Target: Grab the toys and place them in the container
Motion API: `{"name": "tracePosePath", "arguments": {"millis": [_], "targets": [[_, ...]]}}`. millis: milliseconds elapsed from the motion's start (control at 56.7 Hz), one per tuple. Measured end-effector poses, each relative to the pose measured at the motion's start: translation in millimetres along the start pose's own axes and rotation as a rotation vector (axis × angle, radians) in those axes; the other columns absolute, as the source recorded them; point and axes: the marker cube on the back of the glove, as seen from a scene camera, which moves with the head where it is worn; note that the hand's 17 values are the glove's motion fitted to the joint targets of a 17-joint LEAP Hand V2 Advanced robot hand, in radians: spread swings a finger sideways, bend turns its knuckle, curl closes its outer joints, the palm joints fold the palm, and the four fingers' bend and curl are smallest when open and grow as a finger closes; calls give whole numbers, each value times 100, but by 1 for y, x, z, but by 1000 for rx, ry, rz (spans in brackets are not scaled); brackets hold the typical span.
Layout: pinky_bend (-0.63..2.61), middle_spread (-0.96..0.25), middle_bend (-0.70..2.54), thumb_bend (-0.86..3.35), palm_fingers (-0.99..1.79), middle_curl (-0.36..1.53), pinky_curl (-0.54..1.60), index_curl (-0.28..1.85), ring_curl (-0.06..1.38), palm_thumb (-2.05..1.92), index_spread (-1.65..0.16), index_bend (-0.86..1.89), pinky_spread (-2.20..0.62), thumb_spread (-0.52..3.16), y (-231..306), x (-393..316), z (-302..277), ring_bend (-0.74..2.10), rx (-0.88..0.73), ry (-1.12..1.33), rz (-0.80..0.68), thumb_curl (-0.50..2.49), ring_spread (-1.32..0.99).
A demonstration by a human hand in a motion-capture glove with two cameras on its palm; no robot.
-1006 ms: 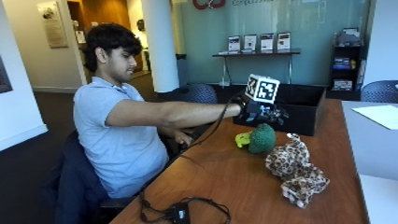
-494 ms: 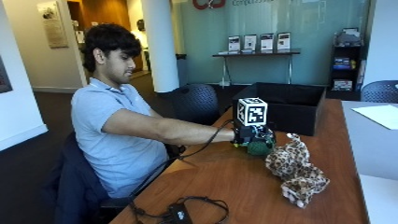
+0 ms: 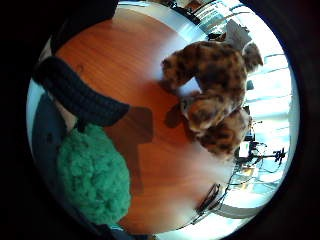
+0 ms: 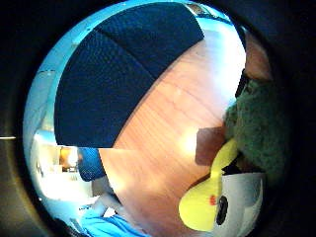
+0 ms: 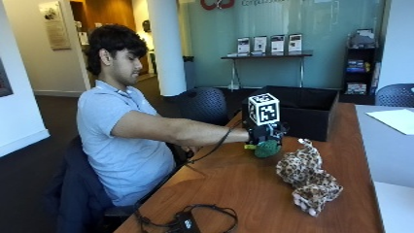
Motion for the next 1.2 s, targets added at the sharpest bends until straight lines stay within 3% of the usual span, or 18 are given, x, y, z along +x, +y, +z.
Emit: {"name": "tracePosePath", "arguments": {"millis": [212,477,653,900,988,1041,1077,1200], "targets": [[97,-26,42,46,85,57,53,48,63,75,-35,29,-41,157,-39,-30,-91,100,127,-147,23,50,-35],[106,-27,45,51,77,70,57,57,69,77,-36,30,-42,159,-103,-96,-183,106,234,-110,-89,56,-35],[112,-27,45,57,71,78,59,63,72,78,-36,31,-42,161,-150,-143,-194,110,261,-111,-138,58,-35],[117,-28,45,65,62,90,61,71,76,74,-37,31,-41,161,-189,-179,-164,113,207,-139,-127,58,-35],[111,-25,43,64,37,89,60,72,74,60,-36,27,-35,164,-190,-171,-152,102,113,-151,-92,52,-30],[106,-19,28,50,-16,82,60,71,71,32,-36,27,-23,160,-188,-162,-147,80,68,-139,-76,42,-24],[103,-16,21,41,-28,78,56,68,65,16,-37,24,-17,156,-185,-153,-146,65,50,-132,-74,37,-20],[92,-9,10,22,-24,65,47,58,50,-8,-37,18,-5,147,-173,-128,-153,35,12,-117,-64,29,-13]]}}
